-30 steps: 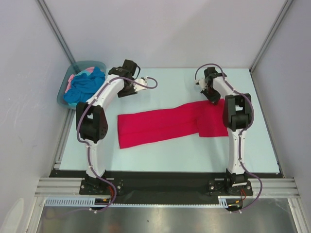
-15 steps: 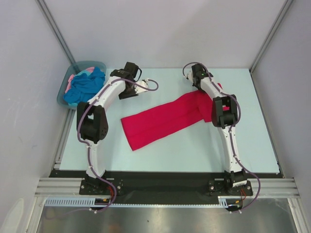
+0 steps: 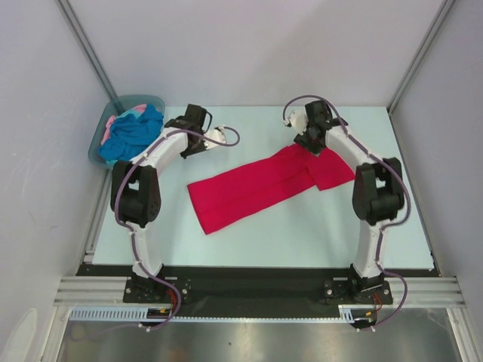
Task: Fold and stack the t-shirts
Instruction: Fold the tshirt
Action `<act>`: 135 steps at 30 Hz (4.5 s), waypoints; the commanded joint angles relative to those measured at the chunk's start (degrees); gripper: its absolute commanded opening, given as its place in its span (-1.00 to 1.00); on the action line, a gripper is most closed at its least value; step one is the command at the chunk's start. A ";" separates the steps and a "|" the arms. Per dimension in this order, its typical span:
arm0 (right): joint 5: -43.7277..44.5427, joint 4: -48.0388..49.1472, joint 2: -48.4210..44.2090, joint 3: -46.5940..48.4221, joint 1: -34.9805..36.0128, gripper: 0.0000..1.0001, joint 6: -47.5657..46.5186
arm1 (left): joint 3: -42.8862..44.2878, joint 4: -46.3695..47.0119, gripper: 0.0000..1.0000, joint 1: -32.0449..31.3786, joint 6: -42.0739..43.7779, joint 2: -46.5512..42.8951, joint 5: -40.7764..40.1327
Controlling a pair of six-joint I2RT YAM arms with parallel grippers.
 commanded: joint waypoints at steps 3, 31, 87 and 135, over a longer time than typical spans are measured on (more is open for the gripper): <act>-11.44 4.99 -17.79 -13.30 0.92 0.26 -7.43 | -13.86 10.86 -0.42 2.67 -0.35 -13.97 6.74; -28.00 13.08 -11.50 -20.44 40.99 0.51 -11.41 | -16.32 25.22 0.04 11.54 -34.87 -26.85 -3.98; -38.46 -22.07 -4.47 -10.86 37.14 -1.00 -6.57 | 2.66 19.07 0.02 11.54 -40.15 -15.34 4.98; -17.83 -4.69 -27.23 -14.12 19.30 0.61 22.69 | 29.64 -6.42 0.33 -10.60 -36.10 16.47 54.28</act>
